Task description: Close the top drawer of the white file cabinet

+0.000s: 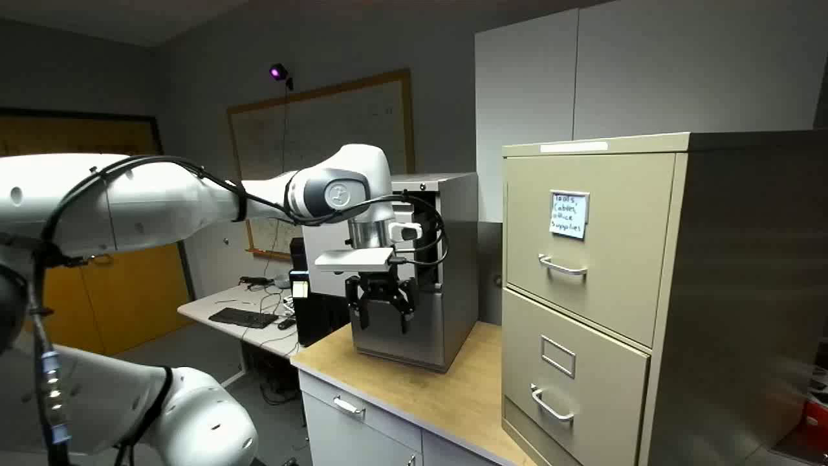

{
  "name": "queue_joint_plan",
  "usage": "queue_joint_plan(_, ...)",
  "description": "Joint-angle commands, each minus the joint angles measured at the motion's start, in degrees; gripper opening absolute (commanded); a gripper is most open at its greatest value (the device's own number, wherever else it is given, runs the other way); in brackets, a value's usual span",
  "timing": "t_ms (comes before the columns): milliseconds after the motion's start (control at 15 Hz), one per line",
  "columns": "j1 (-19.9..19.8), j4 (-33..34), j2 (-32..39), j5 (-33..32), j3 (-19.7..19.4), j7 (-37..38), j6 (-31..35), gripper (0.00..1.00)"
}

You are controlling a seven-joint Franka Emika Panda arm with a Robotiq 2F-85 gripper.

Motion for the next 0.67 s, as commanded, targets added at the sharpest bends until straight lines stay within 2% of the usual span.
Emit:
queue_joint_plan(0, 0.9, 0.2, -0.1, -0.4, -0.5, 0.5, -0.2, 1.00)
queue_joint_plan(600, 1.5, 1.0, 0.4, 0.5, -0.1, 1.5, 1.5, 1.00)
